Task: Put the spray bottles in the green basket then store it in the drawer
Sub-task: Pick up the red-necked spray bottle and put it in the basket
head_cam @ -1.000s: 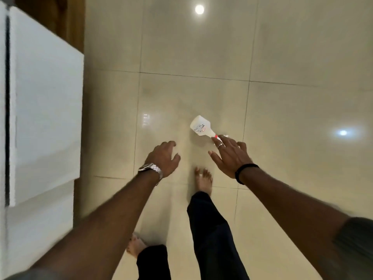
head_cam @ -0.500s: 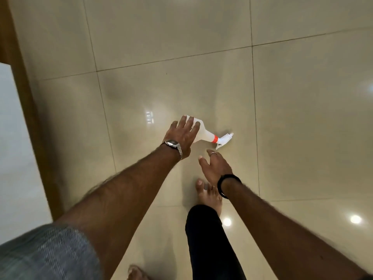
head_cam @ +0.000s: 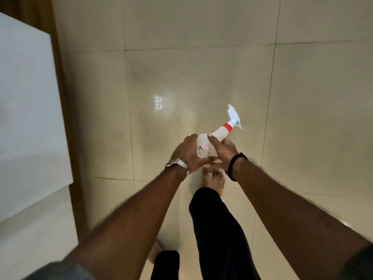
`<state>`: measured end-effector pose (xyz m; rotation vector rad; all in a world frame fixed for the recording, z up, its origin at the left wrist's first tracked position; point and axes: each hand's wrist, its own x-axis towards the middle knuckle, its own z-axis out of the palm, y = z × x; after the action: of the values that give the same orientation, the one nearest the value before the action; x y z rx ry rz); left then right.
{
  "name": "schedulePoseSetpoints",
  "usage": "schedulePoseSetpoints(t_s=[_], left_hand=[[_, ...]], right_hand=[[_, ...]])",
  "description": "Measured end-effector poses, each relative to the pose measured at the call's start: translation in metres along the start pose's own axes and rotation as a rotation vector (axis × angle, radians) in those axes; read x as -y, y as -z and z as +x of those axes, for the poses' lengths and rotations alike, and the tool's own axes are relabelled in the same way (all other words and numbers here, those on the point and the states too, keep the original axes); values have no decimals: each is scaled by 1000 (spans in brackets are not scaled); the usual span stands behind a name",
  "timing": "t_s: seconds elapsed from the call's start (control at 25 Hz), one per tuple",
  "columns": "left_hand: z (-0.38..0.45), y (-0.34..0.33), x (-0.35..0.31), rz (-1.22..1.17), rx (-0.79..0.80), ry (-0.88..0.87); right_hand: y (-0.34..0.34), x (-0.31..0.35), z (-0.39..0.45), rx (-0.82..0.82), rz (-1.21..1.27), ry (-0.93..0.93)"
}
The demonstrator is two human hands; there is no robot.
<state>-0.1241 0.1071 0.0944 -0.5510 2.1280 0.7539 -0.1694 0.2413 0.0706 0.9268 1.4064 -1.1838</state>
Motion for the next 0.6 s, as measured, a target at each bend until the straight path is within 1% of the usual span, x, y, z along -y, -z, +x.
schedulePoseSetpoints(t_s=[0.08,0.16,0.36,0.44,0.6], left_hand=[[-37,17,-5,-99,-76,4],[-69,42,-9,-164,-160,14],[-132,106,-3,-295,-353,52],[-156,128,8,-383,-457,81],[-212,157,50,-571,-651,134]], right_hand=[[-3,16,-34,38,-58,70],[-15,34,-72,60,-165,179],[-70,72,-158,79,-401,456],[-100,80,-189,103,-536,591],[-167,77,-247,222,-732,803]])
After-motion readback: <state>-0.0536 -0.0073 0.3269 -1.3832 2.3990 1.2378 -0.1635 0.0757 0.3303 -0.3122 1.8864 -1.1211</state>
